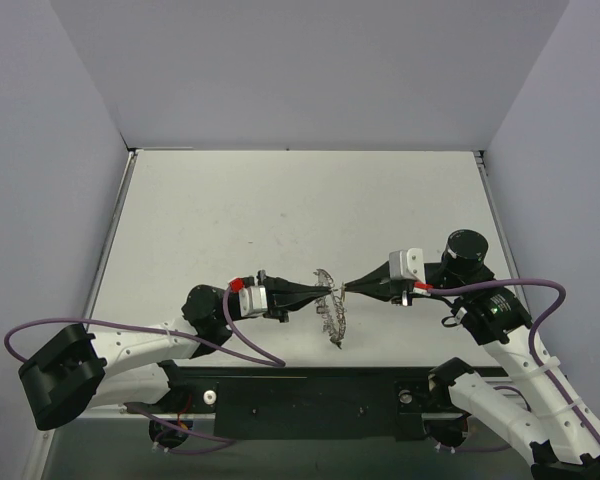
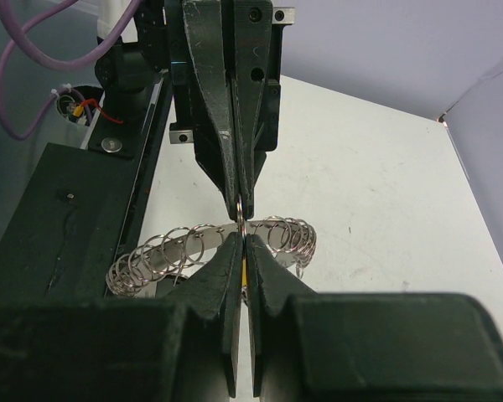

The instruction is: Put the keys on the keyring

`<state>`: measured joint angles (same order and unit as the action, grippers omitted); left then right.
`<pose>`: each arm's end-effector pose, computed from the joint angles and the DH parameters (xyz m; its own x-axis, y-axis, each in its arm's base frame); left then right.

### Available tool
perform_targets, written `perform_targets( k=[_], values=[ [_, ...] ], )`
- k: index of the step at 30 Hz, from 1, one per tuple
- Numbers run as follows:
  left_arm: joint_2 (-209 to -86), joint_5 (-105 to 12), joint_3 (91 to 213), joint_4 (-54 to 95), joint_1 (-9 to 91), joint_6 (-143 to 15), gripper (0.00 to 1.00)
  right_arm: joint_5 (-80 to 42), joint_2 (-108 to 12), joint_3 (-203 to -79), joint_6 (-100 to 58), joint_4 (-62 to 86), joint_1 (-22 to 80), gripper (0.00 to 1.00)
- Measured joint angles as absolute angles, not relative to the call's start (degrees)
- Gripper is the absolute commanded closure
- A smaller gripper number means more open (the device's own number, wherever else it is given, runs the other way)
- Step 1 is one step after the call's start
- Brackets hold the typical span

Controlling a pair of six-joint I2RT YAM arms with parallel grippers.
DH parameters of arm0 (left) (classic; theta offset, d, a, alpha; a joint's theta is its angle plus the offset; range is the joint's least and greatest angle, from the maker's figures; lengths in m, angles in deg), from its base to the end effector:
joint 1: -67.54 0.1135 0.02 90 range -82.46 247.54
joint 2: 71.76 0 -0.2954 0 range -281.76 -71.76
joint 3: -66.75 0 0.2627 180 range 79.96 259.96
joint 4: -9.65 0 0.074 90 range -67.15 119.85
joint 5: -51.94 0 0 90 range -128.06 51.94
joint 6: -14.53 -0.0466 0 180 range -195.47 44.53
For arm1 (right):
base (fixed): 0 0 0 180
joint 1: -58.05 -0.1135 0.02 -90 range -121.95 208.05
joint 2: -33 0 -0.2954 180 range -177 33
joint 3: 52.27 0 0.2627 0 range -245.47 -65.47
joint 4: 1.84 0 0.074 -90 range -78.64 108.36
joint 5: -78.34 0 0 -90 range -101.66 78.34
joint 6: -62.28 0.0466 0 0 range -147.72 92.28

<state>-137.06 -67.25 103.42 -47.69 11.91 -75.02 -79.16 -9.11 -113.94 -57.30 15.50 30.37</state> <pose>0.1098 -0.2008 0.3111 0.2636 -0.3976 -0.8789 0.9642 0.1367 0.2274 0.1041 0.1032 0.4031 0.5212 0.0601 -0.8513 -0.8486 -0.0694 -0.5244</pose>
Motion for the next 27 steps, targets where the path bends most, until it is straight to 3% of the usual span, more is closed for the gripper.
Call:
perform_targets(
  k=[27],
  values=[
    [-137.1, -68.1, 103.4, -47.7, 11.9, -74.6, 1.0, -80.2, -9.9, -113.9, -57.3, 15.9, 30.2, 1.0]
  ],
)
